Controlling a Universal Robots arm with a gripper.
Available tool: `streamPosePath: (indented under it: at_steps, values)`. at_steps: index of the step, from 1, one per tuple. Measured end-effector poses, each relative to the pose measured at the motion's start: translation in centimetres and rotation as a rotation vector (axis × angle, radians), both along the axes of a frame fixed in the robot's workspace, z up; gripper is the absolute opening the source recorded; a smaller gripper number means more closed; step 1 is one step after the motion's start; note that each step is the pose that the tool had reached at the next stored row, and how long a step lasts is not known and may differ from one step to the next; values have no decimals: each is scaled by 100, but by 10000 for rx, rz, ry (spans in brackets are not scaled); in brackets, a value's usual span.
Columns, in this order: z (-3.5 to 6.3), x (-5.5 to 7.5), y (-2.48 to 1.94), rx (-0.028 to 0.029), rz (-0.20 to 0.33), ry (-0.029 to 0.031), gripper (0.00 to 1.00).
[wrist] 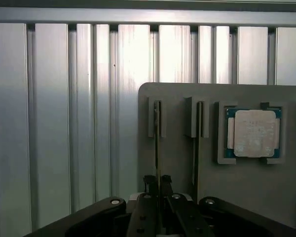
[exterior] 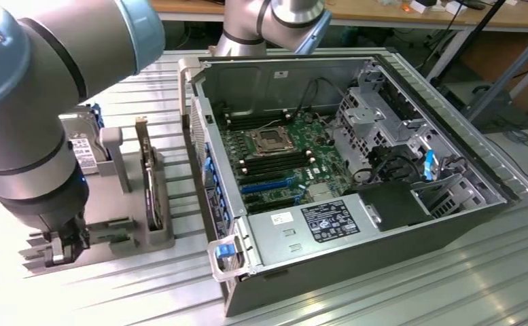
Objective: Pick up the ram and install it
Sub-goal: 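Pick up the ram and move it above insertion slot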
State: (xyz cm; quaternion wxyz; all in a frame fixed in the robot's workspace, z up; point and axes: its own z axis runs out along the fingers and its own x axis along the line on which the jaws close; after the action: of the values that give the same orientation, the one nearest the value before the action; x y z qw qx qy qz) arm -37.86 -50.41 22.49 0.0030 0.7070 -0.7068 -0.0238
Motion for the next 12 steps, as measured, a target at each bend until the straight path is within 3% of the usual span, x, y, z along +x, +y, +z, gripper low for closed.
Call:
streamPosePath:
  at_steps: [4,8,9,10,11,12]
  values:
    - [246,1,0,1,1,3,14]
    - [575,5,0,0,-119,48,14]
    - [717,7,0,0,-252,79,14]
    - [796,9,0,1,-323,95,14]
    - [927,39,0,-24,-363,212,14]
    - [995,70,0,-39,-366,296,14]
